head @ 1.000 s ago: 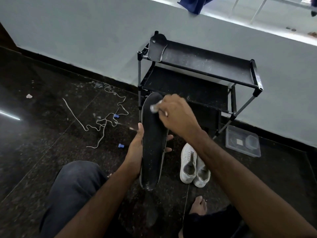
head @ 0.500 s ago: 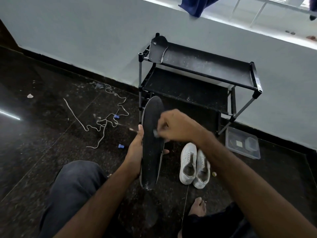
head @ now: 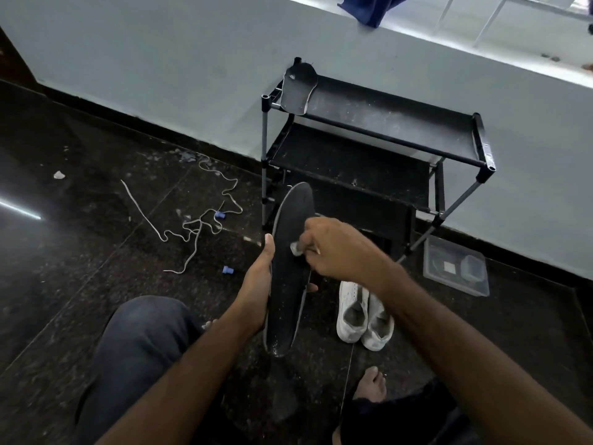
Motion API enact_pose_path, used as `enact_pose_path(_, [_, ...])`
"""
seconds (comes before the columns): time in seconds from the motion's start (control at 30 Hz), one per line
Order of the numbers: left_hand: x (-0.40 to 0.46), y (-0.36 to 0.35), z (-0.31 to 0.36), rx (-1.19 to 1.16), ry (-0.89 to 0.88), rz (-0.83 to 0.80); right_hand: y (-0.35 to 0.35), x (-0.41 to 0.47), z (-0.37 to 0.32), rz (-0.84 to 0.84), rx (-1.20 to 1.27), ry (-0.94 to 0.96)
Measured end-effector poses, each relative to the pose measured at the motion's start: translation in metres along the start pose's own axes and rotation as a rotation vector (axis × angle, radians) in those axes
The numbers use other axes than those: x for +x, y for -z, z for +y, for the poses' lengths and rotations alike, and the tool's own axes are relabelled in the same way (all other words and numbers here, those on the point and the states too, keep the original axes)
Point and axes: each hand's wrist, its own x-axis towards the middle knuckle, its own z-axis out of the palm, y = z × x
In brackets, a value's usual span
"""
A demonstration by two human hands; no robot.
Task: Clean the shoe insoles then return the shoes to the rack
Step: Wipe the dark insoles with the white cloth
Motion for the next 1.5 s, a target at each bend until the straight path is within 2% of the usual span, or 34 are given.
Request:
enact_pose_path(0.07, [0.001, -0.001, 0.001, -0.002, 0.004, 0.011, 0.026, -0.008, 0.003, -0.197, 0.166, 0.026])
enact_pose_path(0.1, [0.002, -0.002, 0.001, 0.001, -0.004, 0.019, 0.038, -0.01, 0.006, -0.184, 0.236, 0.019])
enact_pose_path(0.13, [0.004, -0.002, 0.001, -0.003, -0.014, 0.027, 0.046, -0.01, 0.009, -0.09, 0.292, -0.009])
enact_pose_path(0.2, [0.004, -0.002, 0.0, -0.013, -0.026, 0.044, 0.048, -0.004, 0.014, 0.202, 0.295, -0.068])
enact_pose_path(0.27, [0.004, -0.002, -0.002, -0.026, -0.02, 0.041, 0.033, 0.005, 0.012, 0.411, 0.144, -0.118])
enact_pose_path(0.3, [0.004, -0.001, -0.002, -0.029, -0.019, 0.033, 0.023, 0.007, 0.009, 0.432, 0.04, -0.127])
enact_pose_path(0.4, [0.002, 0.001, -0.002, 0.013, -0.036, 0.008, -0.005, 0.007, -0.006, 0.266, -0.148, -0.083])
enact_pose_path(0.5, [0.001, 0.0, -0.004, 0.04, -0.012, 0.011, 0.011, -0.002, -0.007, -0.066, -0.044, -0.074])
enact_pose_path(0.53, [0.002, 0.0, -0.003, 0.03, -0.01, 0.016, 0.023, -0.006, -0.005, -0.15, 0.036, -0.071])
enact_pose_path(0.57, [0.004, 0.0, -0.002, 0.024, -0.015, 0.024, 0.035, -0.01, -0.002, -0.161, 0.126, -0.073])
enact_pose_path(0.6, [0.006, 0.001, -0.001, 0.014, -0.022, 0.033, 0.046, -0.014, 0.001, -0.095, 0.207, -0.085])
enact_pose_path(0.67, [0.009, 0.002, -0.001, -0.003, -0.017, 0.045, 0.054, -0.012, 0.008, 0.188, 0.26, -0.111])
enact_pose_path(0.73, [0.009, 0.001, -0.001, -0.028, -0.005, 0.058, 0.043, -0.004, 0.011, 0.403, 0.171, -0.135])
enact_pose_path(0.77, [0.008, 0.0, -0.002, -0.039, 0.0, 0.05, 0.033, 0.002, 0.011, 0.431, 0.103, -0.154])
enact_pose_path(0.87, [0.005, 0.001, -0.002, -0.035, -0.001, 0.046, -0.002, 0.008, 0.002, 0.353, 0.007, -0.154])
enact_pose_path(1.0, [0.006, 0.007, -0.003, 0.009, 0.0, 0.083, -0.008, -0.014, -0.016, -0.081, 0.094, -0.006])
enact_pose_path(1.03, [0.006, 0.005, -0.002, 0.012, 0.003, 0.087, -0.002, -0.019, -0.016, -0.127, 0.113, -0.002])
enact_pose_path(1.07, [0.005, 0.003, -0.001, 0.007, 0.002, 0.083, 0.006, -0.022, -0.015, -0.09, 0.145, -0.019])
enact_pose_path(1.2, [0.004, -0.004, 0.0, -0.095, -0.001, 0.053, 0.015, -0.012, -0.002, 0.361, 0.253, -0.158])
enact_pose_path(1.27, [0.002, -0.004, 0.0, -0.092, 0.009, 0.037, 0.0, -0.005, -0.007, 0.399, 0.218, -0.167])
enact_pose_path(1.37, [0.002, 0.002, 0.0, -0.028, -0.005, 0.074, -0.026, -0.008, -0.023, 0.269, 0.23, -0.05])
enact_pose_path(1.5, [0.002, 0.004, 0.0, -0.057, 0.003, 0.023, 0.007, -0.027, -0.025, -0.314, 0.245, 0.054])
